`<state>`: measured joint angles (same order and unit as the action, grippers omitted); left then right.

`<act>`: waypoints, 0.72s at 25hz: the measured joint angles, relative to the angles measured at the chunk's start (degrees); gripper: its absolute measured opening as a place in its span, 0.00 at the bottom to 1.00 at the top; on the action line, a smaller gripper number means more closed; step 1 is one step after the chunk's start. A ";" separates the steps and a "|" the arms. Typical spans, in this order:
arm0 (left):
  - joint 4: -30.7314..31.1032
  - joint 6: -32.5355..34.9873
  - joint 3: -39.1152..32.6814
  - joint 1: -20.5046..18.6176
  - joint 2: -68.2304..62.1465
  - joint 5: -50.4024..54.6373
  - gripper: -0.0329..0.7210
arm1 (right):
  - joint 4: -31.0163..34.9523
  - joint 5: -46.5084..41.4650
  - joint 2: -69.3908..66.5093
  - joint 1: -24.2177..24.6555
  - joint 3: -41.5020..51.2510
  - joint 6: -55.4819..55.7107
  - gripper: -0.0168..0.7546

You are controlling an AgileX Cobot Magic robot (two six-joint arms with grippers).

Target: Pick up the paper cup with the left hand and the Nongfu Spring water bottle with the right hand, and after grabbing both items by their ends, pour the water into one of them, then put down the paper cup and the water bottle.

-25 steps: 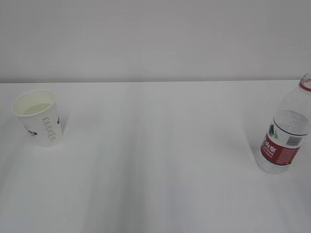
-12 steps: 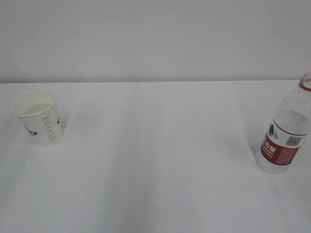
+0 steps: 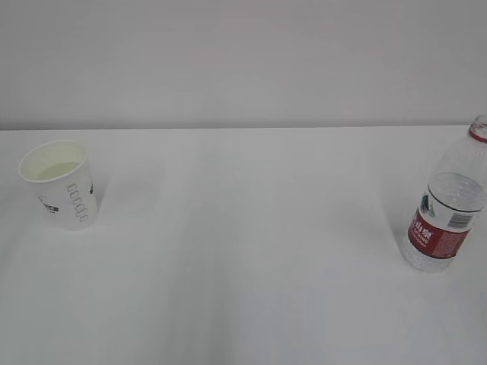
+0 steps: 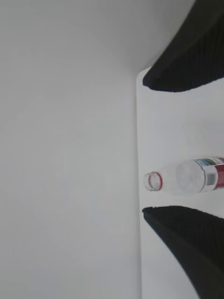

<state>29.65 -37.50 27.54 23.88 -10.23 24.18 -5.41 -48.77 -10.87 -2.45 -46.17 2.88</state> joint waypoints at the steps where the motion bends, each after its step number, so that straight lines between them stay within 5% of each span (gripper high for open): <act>1: -0.16 0.00 0.10 0.00 0.88 1.04 0.61 | 0.24 -1.04 0.14 0.00 0.00 -0.29 0.77; 9: -4.05 0.44 0.12 0.00 3.38 12.20 0.59 | 1.09 -8.15 0.37 0.00 -0.14 -1.25 0.77; 18: -17.09 20.89 0.12 0.00 3.38 21.99 0.58 | 1.09 -15.87 0.37 0.00 -0.14 -2.88 0.77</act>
<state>12.56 -16.61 27.66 23.88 -6.85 46.17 -4.33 -64.64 -10.50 -2.45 -46.30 0.00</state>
